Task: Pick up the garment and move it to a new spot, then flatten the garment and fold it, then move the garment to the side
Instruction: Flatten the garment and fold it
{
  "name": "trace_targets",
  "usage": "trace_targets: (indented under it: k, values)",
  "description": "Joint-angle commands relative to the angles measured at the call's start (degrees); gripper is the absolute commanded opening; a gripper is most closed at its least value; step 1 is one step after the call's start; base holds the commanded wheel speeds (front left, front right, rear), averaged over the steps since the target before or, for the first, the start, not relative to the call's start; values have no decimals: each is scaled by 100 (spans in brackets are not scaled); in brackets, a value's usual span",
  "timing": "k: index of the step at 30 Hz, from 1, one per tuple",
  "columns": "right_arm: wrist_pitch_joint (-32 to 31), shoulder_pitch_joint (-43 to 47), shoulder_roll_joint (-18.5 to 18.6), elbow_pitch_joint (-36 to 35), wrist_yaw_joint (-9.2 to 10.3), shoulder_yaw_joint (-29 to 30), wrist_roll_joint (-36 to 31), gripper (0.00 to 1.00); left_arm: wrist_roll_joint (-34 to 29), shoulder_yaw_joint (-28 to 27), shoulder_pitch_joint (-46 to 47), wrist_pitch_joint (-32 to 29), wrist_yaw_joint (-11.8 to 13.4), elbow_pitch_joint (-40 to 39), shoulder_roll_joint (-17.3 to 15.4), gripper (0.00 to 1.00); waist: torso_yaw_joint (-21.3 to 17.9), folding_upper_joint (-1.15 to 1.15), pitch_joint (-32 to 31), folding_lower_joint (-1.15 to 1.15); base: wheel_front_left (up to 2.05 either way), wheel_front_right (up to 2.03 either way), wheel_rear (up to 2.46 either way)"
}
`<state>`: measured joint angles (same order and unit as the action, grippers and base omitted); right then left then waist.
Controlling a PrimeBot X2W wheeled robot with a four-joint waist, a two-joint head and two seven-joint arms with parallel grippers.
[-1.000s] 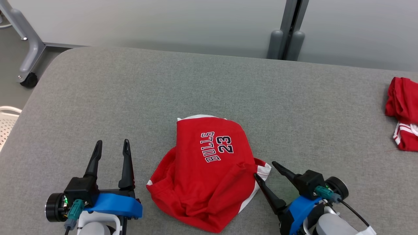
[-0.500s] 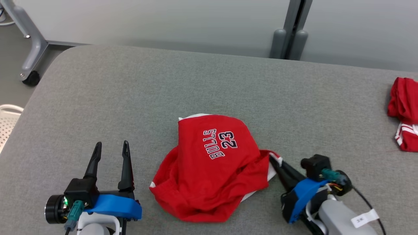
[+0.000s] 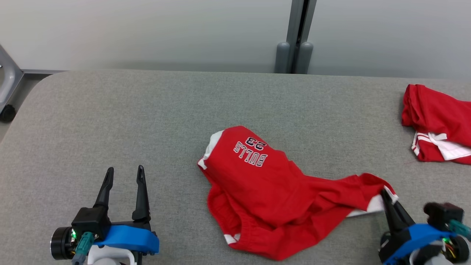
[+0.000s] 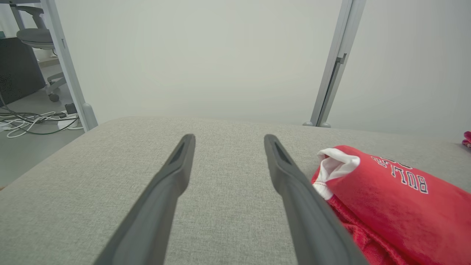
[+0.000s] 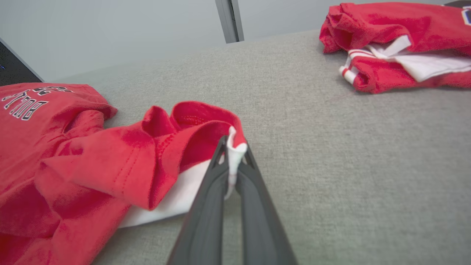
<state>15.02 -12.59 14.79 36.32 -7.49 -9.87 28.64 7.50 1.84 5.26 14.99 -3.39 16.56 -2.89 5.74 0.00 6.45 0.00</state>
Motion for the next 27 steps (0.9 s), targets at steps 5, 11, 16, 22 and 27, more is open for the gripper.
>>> trace_targets:
  k: [5,11,16,22,27]
  values:
    - [20,614,-178,-246,-1,468,-154,0,19,-52,-114,26,33,-36,1,100,-146,0,-76,0,0,0,0]
    - [20,567,-275,-669,-1,674,-754,100,-8,-87,-171,26,8,-25,3,100,-318,0,-145,0,0,0,0]
    - [20,421,-483,-1354,-2,925,-1129,100,-53,-107,-185,26,-18,-19,1,100,-398,0,-205,0,0,0,0]
    - [19,517,-708,-2096,-2,871,-1329,100,-59,-141,-205,26,-45,9,1,100,-426,0,-273,0,0,0,0]
    - [20,731,-928,-2689,-1,737,-1463,100,-76,-120,-243,26,-41,-11,1,100,-433,0,-307,0,0,0,0]
